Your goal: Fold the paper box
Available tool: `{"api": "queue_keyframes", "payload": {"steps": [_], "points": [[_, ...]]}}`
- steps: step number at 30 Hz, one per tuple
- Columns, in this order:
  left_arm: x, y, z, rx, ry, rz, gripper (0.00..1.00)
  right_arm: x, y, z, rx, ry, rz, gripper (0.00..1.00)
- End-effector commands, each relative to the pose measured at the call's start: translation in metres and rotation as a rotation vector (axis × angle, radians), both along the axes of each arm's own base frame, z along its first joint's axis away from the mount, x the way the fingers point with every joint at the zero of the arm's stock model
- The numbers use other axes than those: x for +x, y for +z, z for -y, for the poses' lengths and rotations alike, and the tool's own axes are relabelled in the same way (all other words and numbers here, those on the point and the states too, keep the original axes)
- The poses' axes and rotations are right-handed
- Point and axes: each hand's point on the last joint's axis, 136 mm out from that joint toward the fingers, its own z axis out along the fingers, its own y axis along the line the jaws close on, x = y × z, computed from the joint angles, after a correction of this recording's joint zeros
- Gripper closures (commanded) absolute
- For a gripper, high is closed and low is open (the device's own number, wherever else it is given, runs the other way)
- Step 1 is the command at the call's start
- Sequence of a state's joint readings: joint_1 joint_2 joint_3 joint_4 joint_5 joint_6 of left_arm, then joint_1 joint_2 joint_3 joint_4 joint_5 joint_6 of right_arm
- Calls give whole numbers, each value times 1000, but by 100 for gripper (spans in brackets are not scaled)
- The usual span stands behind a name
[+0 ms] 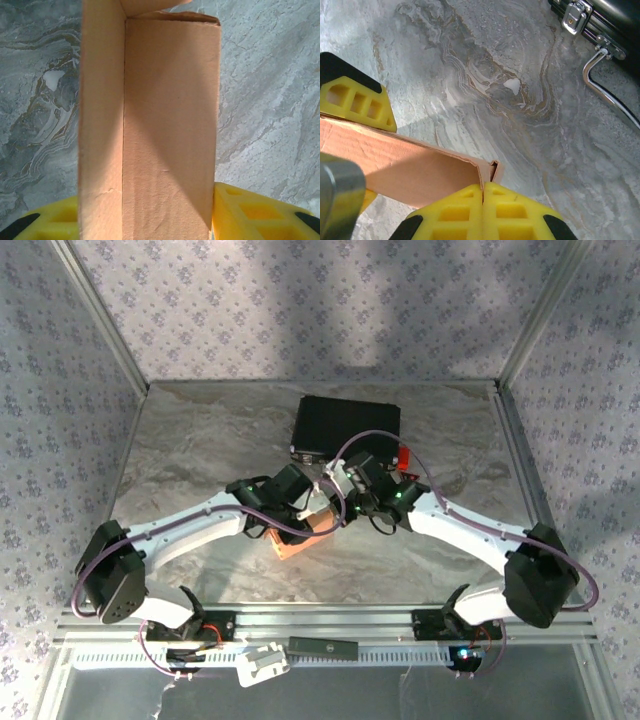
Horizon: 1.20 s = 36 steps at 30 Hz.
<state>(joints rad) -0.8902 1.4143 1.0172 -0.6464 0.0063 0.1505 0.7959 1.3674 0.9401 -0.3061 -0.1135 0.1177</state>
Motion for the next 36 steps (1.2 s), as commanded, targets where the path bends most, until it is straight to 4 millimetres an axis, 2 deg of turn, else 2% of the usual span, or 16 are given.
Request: {"api": "queue_keyframes", "payload": {"steps": [1,7,16,19,25,28,31,33,36], "points": [[10,4,-8,-7,93,41,53,-5,7,4,51,-81,-37,100],[10,7,-6,-58,136,52,53,-9,1,3,65,-121,-53,100],[16,3,-7,-17,136,63,51,-12,-12,-3,21,-161,-36,100],[19,12,-7,-38,157,81,48,-12,-17,0,2,-192,-12,100],[15,43,-5,-176,229,97,43,-11,-14,6,11,-224,17,100],[17,62,-19,-229,322,137,43,-11,-12,5,15,-225,20,100],[11,80,-45,-268,460,151,44,-12,-13,4,16,-226,18,100],[3,84,-71,-265,605,124,50,-12,-13,3,15,-228,18,100],[-18,79,-95,-256,738,30,55,-11,-12,3,17,-234,21,100]]}}
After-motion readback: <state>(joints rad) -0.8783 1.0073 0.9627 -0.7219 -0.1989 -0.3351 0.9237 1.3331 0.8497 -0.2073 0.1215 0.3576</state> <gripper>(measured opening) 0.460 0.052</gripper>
